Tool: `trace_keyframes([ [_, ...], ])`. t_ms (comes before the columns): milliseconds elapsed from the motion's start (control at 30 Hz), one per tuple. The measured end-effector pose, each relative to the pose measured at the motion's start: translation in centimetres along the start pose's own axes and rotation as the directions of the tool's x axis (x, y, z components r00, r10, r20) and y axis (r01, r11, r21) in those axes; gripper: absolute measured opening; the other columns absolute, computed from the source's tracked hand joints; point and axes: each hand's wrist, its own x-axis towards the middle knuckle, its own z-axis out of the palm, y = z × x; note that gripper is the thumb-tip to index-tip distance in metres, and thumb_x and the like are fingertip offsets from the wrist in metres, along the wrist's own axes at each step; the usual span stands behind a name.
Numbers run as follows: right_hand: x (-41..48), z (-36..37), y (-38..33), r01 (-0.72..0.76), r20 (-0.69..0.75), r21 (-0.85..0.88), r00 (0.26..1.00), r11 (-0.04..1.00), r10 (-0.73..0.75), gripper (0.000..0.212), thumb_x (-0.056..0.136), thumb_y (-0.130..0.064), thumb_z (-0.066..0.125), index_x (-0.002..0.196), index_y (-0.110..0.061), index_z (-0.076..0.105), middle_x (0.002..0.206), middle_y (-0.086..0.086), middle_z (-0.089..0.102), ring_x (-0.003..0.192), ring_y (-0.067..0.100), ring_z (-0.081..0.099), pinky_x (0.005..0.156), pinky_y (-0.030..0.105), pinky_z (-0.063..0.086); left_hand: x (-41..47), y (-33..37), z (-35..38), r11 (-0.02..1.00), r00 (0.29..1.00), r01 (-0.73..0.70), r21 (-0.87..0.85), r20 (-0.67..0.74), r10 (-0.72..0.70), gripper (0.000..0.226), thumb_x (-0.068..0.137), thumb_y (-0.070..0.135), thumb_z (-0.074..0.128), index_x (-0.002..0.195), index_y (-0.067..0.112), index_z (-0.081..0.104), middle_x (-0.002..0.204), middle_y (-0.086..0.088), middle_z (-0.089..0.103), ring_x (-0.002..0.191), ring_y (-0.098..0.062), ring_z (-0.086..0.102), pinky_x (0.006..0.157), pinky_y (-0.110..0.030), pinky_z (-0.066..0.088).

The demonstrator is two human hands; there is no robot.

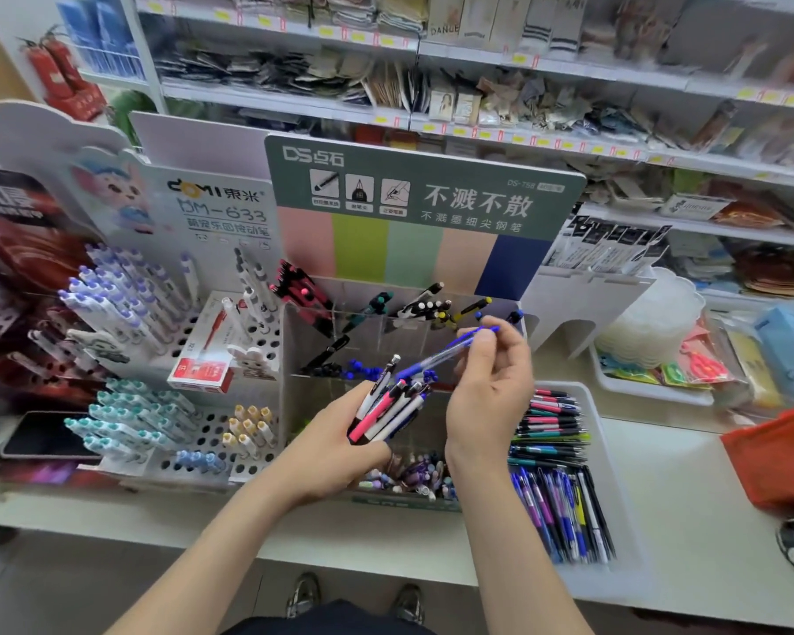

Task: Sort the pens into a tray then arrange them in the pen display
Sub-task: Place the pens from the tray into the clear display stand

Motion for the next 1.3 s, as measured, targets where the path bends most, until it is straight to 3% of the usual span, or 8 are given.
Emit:
trace_keyframes([
  [67, -0.1, 0.5, -0.4, 0.138, -0.056, -0.024, 0.989, 0.990, -0.140, 0.014, 0.110, -0.010, 0.054, 0.121, -0.011, 0.063, 0.103, -0.005, 0.075, 0.094, 0.012, 0.071, 0.085, 0.030, 0.058, -0.2, -0.8, -0.8, 0.999, 0.998, -0.009, 0.042, -0.067, 0.012, 0.042, 0.086, 0.010, 0.068, 0.119, 0.035, 0.059, 0.091, -0.015, 0.061, 0.064, -0.021, 0.052, 0.059, -0.042, 0.048],
  [167, -0.7, 1.3, 0.7, 0.330, 0.100, -0.205, 0.944, 0.922, -0.315, 0.016, 0.107, -0.007, 0.060, 0.123, -0.007, 0.063, 0.107, -0.013, 0.073, 0.098, 0.009, 0.073, 0.086, 0.025, 0.057, -0.3, -1.7, -1.9, 0.997, 0.988, 0.004, 0.082, -0.156, 0.009, 0.032, 0.086, 0.013, 0.065, 0.112, 0.030, 0.055, 0.089, -0.013, 0.059, 0.063, -0.016, 0.047, 0.060, -0.040, 0.044],
  [367, -0.5, 2.2, 5.2, 0.576, 0.614, -0.466, 0.757, 0.672, -0.224, 0.009, 0.106, -0.019, 0.064, 0.114, -0.022, 0.064, 0.099, -0.007, 0.072, 0.094, 0.017, 0.067, 0.083, 0.048, 0.054, -0.8, -2.6, -3.4, 0.998, 0.975, 0.009, 0.069, -0.224, 0.007, 0.028, 0.086, 0.011, 0.063, 0.107, 0.028, 0.053, 0.078, -0.006, 0.054, 0.059, -0.014, 0.044, 0.056, -0.038, 0.042],
  [500, -0.6, 2.5, 5.3, 0.702, 0.661, -0.568, 0.700, 0.431, -0.270, 0.013, 0.102, -0.022, 0.069, 0.112, -0.025, 0.077, 0.103, -0.012, 0.076, 0.103, 0.025, 0.056, 0.083, 0.049, 0.045, -1.3, -2.6, -3.7, 0.999, 0.978, -0.015, 0.033, -0.206, 0.022, 0.035, 0.088, 0.007, 0.062, 0.108, 0.035, 0.055, 0.072, 0.012, 0.053, 0.058, -0.012, 0.046, 0.056, -0.034, 0.045],
  [700, -1.8, 2.0, 2.8, 0.423, 0.564, -0.478, 0.820, 0.770, -0.100, 0.023, 0.108, -0.027, 0.059, 0.122, -0.027, 0.078, 0.108, -0.022, 0.073, 0.106, 0.002, 0.062, 0.091, 0.026, 0.048, -1.1, -2.0, -3.9, 0.998, 0.981, -0.056, 0.013, -0.186, 0.058, 0.044, 0.089, 0.006, 0.065, 0.109, 0.044, 0.056, 0.078, 0.013, 0.059, 0.061, -0.011, 0.052, 0.057, -0.030, 0.048],
  [833, -2.4, 1.5, 2.0, 0.242, 0.532, -0.406, 0.847, 0.881, 0.012, 0.020, 0.102, -0.022, 0.070, 0.119, -0.026, 0.080, 0.098, -0.019, 0.078, 0.093, 0.004, 0.072, 0.076, 0.016, 0.052, -1.0, -1.6, -3.9, 0.998, 0.986, -0.069, -0.014, -0.154, 0.066, 0.054, 0.092, 0.008, 0.068, 0.120, 0.052, 0.057, 0.080, 0.013, 0.064, 0.061, -0.012, 0.056, 0.057, -0.028, 0.050],
  [1167, -2.6, 1.6, 0.9, -0.001, 0.359, -0.202, 0.930, 0.979, 0.075, 0.014, 0.109, -0.014, 0.059, 0.116, -0.017, 0.070, 0.098, -0.001, 0.078, 0.091, 0.012, 0.075, 0.078, 0.027, 0.061, -0.4, -1.0, -4.4, 0.990, 0.985, -0.098, -0.105, -0.150, 0.082, 0.044, 0.092, 0.008, 0.069, 0.117, 0.044, 0.061, 0.079, -0.007, 0.058, 0.061, -0.020, 0.052, 0.056, -0.032, 0.045],
  [1300, -2.8, 2.1, 0.2, 0.068, 0.163, -0.118, 0.985, 0.991, -0.049, 0.014, 0.112, -0.019, 0.053, 0.121, -0.016, 0.063, 0.098, -0.003, 0.072, 0.083, 0.014, 0.073, 0.074, 0.042, 0.064, -0.7, -1.7, -4.9, 0.996, 0.973, -0.059, -0.072, -0.229, 0.042, 0.035, 0.092, 0.005, 0.067, 0.115, 0.030, 0.059, 0.079, -0.008, 0.054, 0.061, -0.025, 0.048, 0.056, -0.040, 0.043],
])
